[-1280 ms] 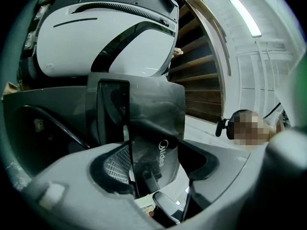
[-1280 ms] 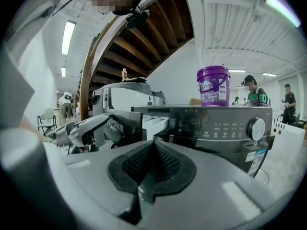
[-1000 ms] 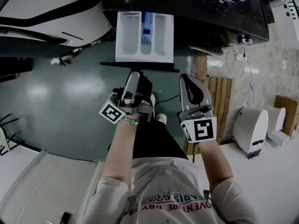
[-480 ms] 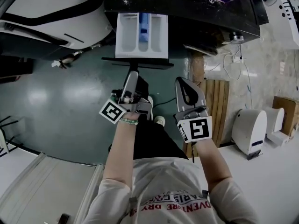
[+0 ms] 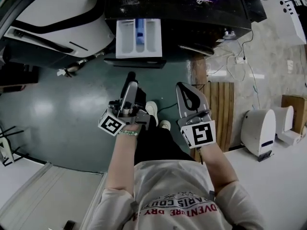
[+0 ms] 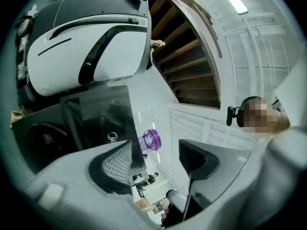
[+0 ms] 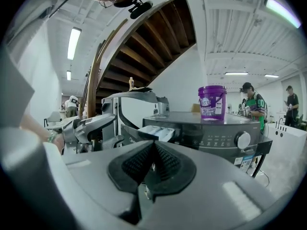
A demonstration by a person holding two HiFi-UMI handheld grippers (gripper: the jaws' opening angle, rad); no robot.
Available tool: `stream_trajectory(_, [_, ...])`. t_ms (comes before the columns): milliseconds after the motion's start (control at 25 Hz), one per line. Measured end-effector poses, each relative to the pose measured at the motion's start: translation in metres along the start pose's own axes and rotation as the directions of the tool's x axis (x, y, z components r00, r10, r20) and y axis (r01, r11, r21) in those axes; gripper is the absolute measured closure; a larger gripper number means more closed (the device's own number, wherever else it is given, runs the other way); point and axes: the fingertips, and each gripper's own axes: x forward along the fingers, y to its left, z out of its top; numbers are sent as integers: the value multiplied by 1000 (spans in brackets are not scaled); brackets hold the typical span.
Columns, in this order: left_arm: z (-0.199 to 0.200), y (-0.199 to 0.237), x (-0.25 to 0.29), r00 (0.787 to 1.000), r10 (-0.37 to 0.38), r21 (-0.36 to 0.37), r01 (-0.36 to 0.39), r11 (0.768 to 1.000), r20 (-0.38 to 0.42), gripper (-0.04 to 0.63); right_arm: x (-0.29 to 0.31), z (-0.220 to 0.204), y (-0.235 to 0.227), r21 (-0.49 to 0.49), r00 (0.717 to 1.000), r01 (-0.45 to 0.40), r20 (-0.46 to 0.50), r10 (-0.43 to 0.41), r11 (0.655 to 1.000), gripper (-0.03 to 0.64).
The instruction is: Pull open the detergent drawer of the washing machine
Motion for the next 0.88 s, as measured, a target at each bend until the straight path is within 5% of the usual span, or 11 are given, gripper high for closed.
stream_trajectory(320, [0,-59,6,998,-8,142,18,990,-70,598,-31,54,-4,-2,998,19,57,-18,1000,617])
stream_trajectory(480, [3,-95,15,992,-20,229,49,972,-126,600,-46,81,-9,7,996,30,88,-31,1000,617])
stream_trajectory(760, [19,-163,40,972,-1,470,114,875,-234,600,-66,129,-18,-14,989,49,140,-47,999,617])
stream_trajectory(880, [23,-181,43,957,59,586,124,801,-283,600,-72,145,-19,-37,986,51,159,-44,998,617])
